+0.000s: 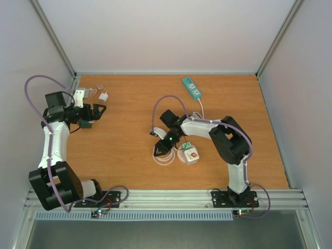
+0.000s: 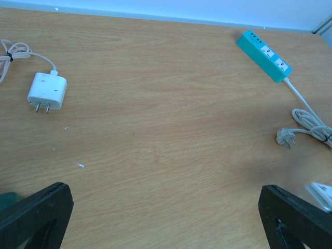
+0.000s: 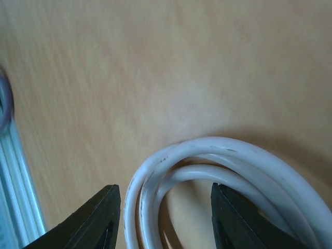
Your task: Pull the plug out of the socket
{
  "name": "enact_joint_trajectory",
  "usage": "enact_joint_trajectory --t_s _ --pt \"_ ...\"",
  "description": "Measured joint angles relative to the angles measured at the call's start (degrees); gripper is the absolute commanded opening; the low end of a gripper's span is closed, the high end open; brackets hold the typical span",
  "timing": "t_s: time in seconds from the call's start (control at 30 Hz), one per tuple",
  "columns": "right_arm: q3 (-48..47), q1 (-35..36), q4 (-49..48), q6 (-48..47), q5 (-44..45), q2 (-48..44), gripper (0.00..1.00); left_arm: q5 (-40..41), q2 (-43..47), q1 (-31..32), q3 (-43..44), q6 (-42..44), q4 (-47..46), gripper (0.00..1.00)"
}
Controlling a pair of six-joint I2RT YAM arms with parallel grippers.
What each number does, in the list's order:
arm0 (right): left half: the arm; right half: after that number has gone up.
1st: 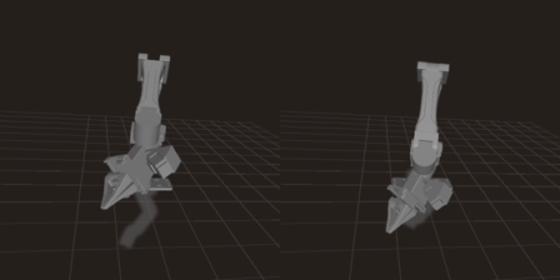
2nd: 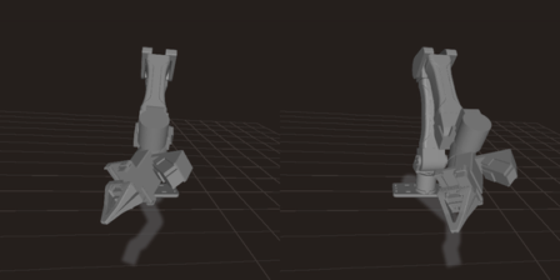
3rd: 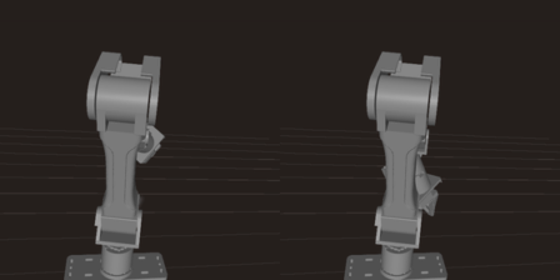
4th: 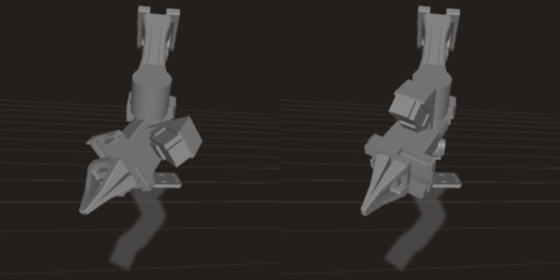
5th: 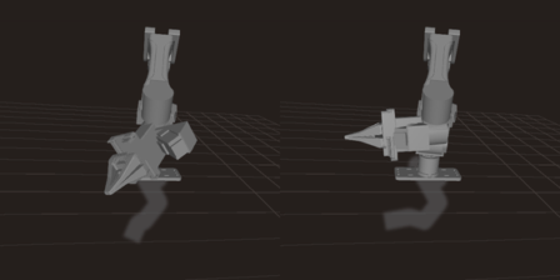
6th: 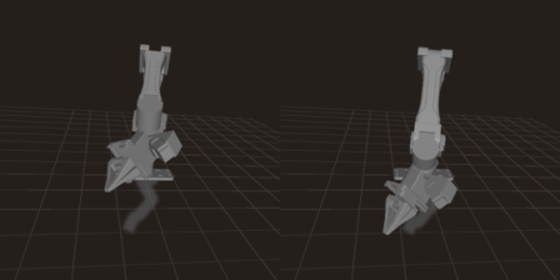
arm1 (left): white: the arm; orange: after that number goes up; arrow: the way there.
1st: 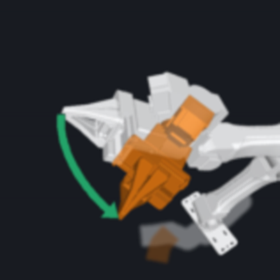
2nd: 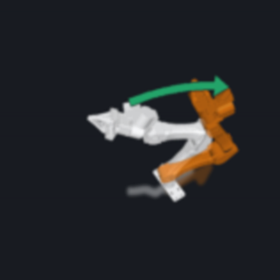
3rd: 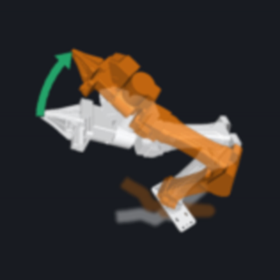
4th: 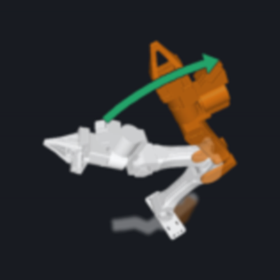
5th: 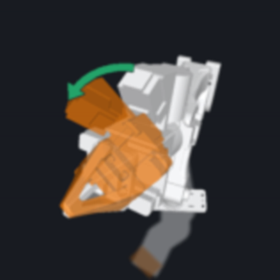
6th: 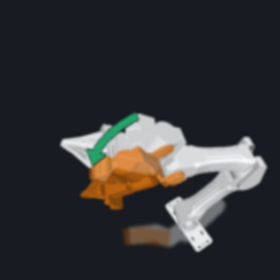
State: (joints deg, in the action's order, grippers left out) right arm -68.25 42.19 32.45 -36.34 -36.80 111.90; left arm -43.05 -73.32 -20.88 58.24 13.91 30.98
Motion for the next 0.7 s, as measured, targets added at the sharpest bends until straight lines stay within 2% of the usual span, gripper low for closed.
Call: enact_joint_trajectory --t_s 0.17,0.33,0.53,0.7 --pt "-10.23 0.04 -2.19 4.02 1.97 6.97 0.50 0.00 0.02 0.00 0.00 0.00 -0.02 1.00" --pt "-15.91 -0.33 -3.45 4.87 6.45 10.36 0.50 0.33 0.09 0.00 0.00 0.02 -0.02 1.00" --pt "-15.91 -3.80 -4.04 4.52 8.39 10.36 0.49 0.46 0.28 0.00 0.00 0.02 -0.02 1.00" --pt "-10.14 -9.05 -5.05 3.28 9.42 6.47 0.49 0.42 0.28 0.00 0.00 0.00 -0.02 1.00"
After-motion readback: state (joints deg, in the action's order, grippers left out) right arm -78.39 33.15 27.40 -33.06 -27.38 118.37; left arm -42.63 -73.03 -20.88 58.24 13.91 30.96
